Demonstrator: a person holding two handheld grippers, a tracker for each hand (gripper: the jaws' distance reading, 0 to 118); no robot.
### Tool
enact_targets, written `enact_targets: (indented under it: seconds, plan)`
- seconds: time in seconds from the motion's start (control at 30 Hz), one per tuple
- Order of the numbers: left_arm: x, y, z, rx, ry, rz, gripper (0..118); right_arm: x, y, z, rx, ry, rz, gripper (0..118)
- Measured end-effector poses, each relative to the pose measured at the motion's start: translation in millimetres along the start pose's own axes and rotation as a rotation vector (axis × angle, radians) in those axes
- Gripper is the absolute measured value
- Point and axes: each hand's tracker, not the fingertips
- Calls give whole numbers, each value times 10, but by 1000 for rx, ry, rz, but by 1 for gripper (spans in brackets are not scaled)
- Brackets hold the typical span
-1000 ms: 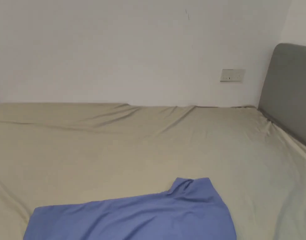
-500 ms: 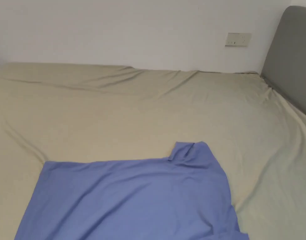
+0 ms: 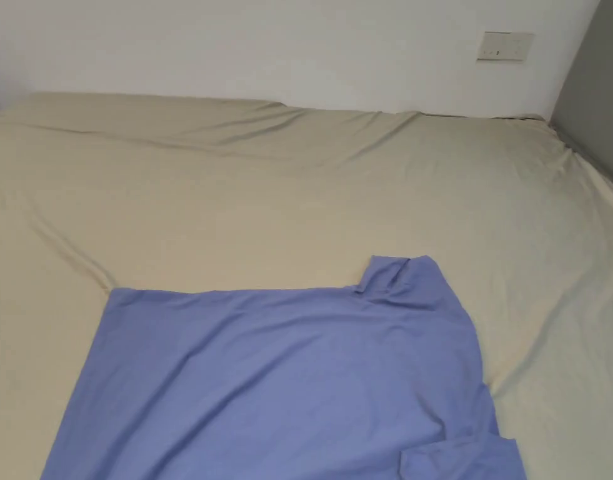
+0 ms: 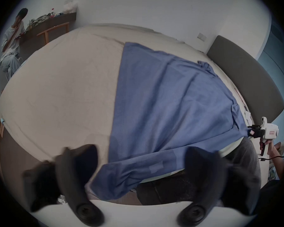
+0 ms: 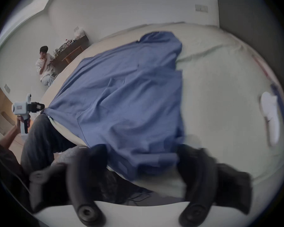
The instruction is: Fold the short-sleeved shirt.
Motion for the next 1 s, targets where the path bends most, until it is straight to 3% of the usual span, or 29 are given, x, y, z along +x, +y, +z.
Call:
enact_targets:
  seconds: [0.03, 0.1, 0.23, 0.33, 0.57, 0.63, 0.7, 0.77, 0.8, 0.87, 0.9, 1.0]
  plan:
    - [52, -25, -19, -3, 1, -12, 8, -17, -9, -73, 0, 45, -22, 28]
    - [176, -67, -68, -11, 119, -110, 7, -87, -8, -160, 6, 51, -35, 26]
    - [12, -80, -85, -14, 1, -25, 7, 24, 141, -42, 42, 198, -148, 25]
    - [-73, 85, 72, 41, -32, 21, 7, 58, 301, 138, 98, 189, -134, 24]
    - [36, 805, 124, 159, -85, 88, 7, 135, 912, 224, 193, 242, -208, 24]
    - [29, 1042, -41, 164, -91, 114, 7, 168, 1163, 86, 193, 215, -193, 24]
    - [53, 1278, -288, 145, -48, 115, 7, 193, 1425, -124, 174, 128, -97, 24]
    - [24, 1404, -558, 124, -18, 113, 7, 197, 1667, -392, 148, 40, -72, 30]
    - [12, 1466, -701, 93, 8, 138, 13, 205, 1761, -522, 140, 18, -46, 42]
    - [23, 1530, -928, 84, 83, 120, 62, 189, 1847, -788, 145, -95, 17, 87]
    - [13, 1520, -1040, 74, 110, 111, 78, 192, 1855, -945, 119, -162, 42, 99]
    - [-9, 1471, -1128, -10, 110, 149, 80, 157, 1879, -1038, 26, -224, 118, 100]
